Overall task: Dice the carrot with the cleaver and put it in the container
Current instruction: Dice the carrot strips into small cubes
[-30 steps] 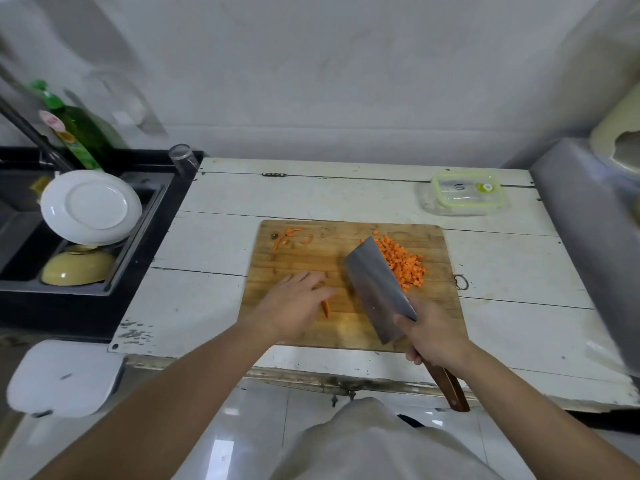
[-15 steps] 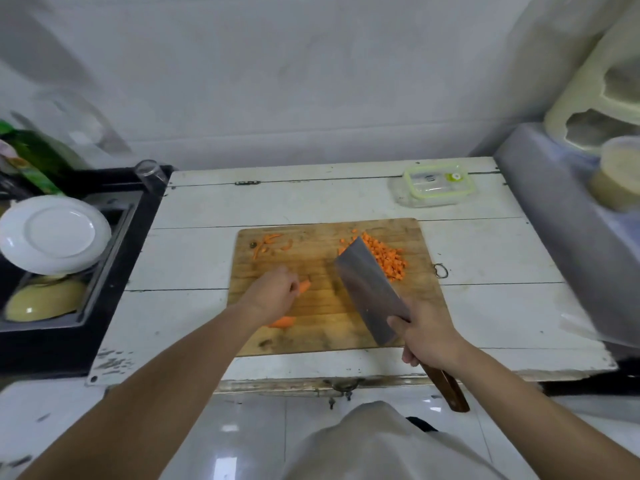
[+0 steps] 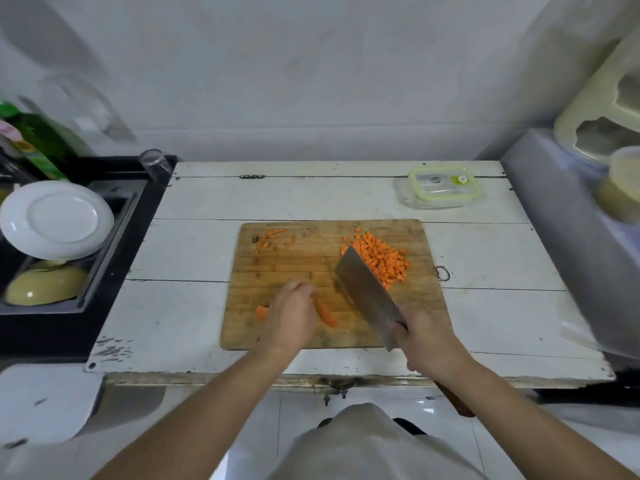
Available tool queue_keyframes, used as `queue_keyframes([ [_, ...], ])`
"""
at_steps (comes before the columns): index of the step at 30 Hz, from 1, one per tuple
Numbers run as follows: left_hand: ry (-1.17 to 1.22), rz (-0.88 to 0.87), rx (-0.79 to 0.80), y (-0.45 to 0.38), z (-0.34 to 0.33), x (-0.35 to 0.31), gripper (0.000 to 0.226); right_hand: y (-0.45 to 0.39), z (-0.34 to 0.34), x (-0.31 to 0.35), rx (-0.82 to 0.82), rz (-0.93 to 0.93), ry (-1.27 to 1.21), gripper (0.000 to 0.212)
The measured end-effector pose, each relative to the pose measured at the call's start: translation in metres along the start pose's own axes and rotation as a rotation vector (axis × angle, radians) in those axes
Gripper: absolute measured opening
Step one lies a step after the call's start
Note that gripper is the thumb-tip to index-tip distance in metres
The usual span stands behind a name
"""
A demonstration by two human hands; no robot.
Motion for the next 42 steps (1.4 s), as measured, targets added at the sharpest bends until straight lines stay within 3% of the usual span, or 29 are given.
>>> queue_keyframes([
  [2, 0.056, 0.055, -0.093, 0.027, 0.000, -0.002, 0.030, -0.002, -0.002, 0.004, -0.027, 0.031, 0.076, 0.011],
  [4, -0.042, -0.154, -0.104, 0.048, -0.020, -0.012, 0.025, -0.005, -0.005, 0.015, -0.057, 0.076, 0.169, 0.010],
  [6, -0.164, -0.254, -0.062, 0.054, -0.039, -0.008, 0.039, -0.006, -0.008, 0.028, -0.097, 0.132, 0.306, 0.015],
  [10, -0.269, -0.289, -0.034, 0.054, -0.047, -0.005, 0.052, 0.005, -0.021, 0.049, -0.156, 0.243, 0.475, 0.013],
  [18, -0.292, -0.267, -0.084, 0.054, -0.051, -0.009, 0.048, 0.013, -0.041, 0.054, -0.201, 0.260, 0.713, 0.029],
  [21, -0.266, -0.229, -0.057, 0.058, -0.056, -0.009, 0.050, 0.015, -0.041, 0.058, -0.214, 0.271, 0.722, 0.039],
  [25, -0.289, -0.222, -0.016, 0.063, -0.064, -0.009, 0.056, 0.019, -0.042, 0.066, -0.262, 0.315, 0.690, 0.033],
  [30, -0.312, -0.215, -0.024, 0.063, -0.065, -0.010, 0.059, 0.017, -0.050, 0.055, -0.137, 0.291, 0.800, 0.033],
  [34, -0.298, -0.213, -0.030, 0.066, -0.068, -0.011, 0.060, 0.025, -0.047, 0.053, -0.025, 0.270, 0.681, 0.030],
  [42, -0.236, -0.184, 0.060, 0.067, -0.071, -0.005, 0.065, -0.015, -0.051, 0.074, -0.045, 0.188, 0.524, 0.015],
])
Point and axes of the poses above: each hand's wrist, its own y-axis away from the middle knuckle, its own z-axis out of the back of the hand, x = y × z, the point moved 8 cm from there along -y, towards the middle knuckle, and after that the axes turned 1 degree about z, right-handed, at the moved point
